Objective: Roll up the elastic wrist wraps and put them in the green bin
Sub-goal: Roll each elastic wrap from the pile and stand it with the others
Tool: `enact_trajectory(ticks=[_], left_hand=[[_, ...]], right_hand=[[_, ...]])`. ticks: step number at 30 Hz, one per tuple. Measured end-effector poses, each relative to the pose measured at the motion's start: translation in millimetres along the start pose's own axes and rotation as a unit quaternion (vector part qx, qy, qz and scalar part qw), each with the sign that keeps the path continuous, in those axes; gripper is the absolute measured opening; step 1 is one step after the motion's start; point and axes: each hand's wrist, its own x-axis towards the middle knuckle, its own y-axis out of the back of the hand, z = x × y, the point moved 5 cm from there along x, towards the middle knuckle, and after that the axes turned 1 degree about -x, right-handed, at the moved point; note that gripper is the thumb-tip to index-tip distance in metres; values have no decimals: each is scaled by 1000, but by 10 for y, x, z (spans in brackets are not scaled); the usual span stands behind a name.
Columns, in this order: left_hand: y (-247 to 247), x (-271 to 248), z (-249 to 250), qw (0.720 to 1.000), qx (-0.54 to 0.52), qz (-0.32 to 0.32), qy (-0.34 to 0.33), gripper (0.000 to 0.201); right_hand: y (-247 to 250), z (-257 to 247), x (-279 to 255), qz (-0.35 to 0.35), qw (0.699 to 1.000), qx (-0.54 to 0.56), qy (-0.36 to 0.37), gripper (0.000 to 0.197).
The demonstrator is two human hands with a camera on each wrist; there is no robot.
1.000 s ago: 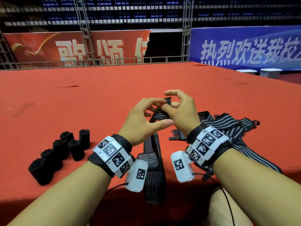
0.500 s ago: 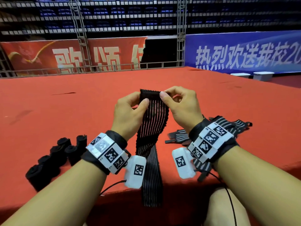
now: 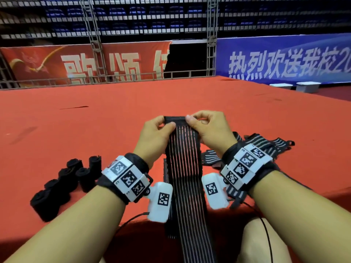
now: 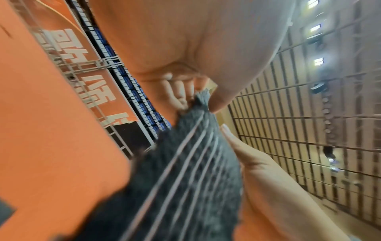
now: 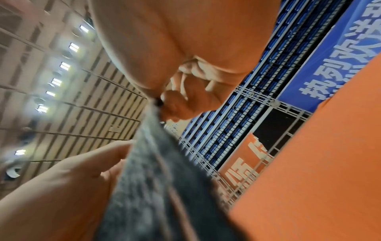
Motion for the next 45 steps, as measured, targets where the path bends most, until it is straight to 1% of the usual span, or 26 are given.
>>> enact_trajectory(ticks=[3,6,8,9,10,13,15,17,24,26,28,31,37,40,42,45], left_hand=[[10,-2,-516,997,50,-18,60,19],[40,-7,-1013,989,104,-32,98,20],[61,-3,-1298,986,110,-37,116,30],[79,11,-1439,986,113,-34,120,34],[100,34,-1573,985,119,-29,119,34],[152,143,-1800,986,127,-12,108,14],[206,263,-1988,985,125,7,117,17],[252,379,-2196,983,120,15,136,19],[271,711,-2721,975,89,8,205,19],[264,813,-2845,973,90,0,215,21],[261,899,-2945,970,93,-6,225,23],[255,1001,-3068,964,95,-8,247,21],[307,1075,-3327,946,59,9,318,21],[326,1124,-3386,937,40,24,346,28],[321,1160,-3399,934,33,37,354,31],[302,1177,-3395,932,34,48,357,30]], right_hand=[[-81,542,-68,-52,993,-80,-69,14],[-162,993,-171,-91,983,-106,-120,12],[-225,1234,-205,-107,978,-120,-133,13],[-252,1334,-209,-109,976,-125,-138,14],[-280,1439,-195,-107,976,-127,-142,15],[-346,1711,-78,-86,975,-128,-159,20],[-386,1885,38,-73,976,-125,-164,22],[-438,2048,137,-74,974,-134,-167,25],[-585,2564,437,-86,962,-159,-203,34],[-600,2684,545,-85,957,-179,-213,38],[-624,2769,637,-88,948,-206,-224,37],[-678,2853,735,-111,932,-242,-246,35],[-798,2973,833,-152,895,-294,-298,45],[-864,3009,838,-179,877,-320,-311,43],[-864,3005,835,-185,873,-322,-315,39],[-845,2993,830,-195,871,-328,-310,27]])
